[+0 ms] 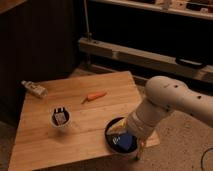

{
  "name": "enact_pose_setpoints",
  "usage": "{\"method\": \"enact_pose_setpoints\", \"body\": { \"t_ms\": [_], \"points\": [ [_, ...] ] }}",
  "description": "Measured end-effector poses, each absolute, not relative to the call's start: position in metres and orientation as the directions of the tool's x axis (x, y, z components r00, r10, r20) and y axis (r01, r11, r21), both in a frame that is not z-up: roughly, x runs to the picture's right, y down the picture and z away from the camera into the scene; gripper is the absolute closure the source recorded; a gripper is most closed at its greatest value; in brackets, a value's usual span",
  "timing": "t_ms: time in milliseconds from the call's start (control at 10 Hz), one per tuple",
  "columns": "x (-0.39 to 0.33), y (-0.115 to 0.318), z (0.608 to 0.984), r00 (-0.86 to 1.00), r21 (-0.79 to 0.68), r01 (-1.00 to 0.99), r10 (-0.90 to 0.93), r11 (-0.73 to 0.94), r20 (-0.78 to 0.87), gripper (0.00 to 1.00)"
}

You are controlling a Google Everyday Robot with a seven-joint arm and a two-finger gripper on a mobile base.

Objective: Pick up the ceramic bowl

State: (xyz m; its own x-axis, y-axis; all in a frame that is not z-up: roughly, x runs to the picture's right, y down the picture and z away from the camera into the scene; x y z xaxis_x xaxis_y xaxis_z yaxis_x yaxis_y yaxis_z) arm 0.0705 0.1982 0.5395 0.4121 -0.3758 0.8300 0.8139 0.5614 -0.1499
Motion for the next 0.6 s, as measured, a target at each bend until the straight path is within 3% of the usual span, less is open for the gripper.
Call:
{"method": "enact_pose_setpoints", "body": {
  "t_ms": [600],
  "points": [
    [0.0709,0.1955,0.5413,0.425,-0.152,0.808,-0.386,0.569,0.819,0.20]
  ]
}}
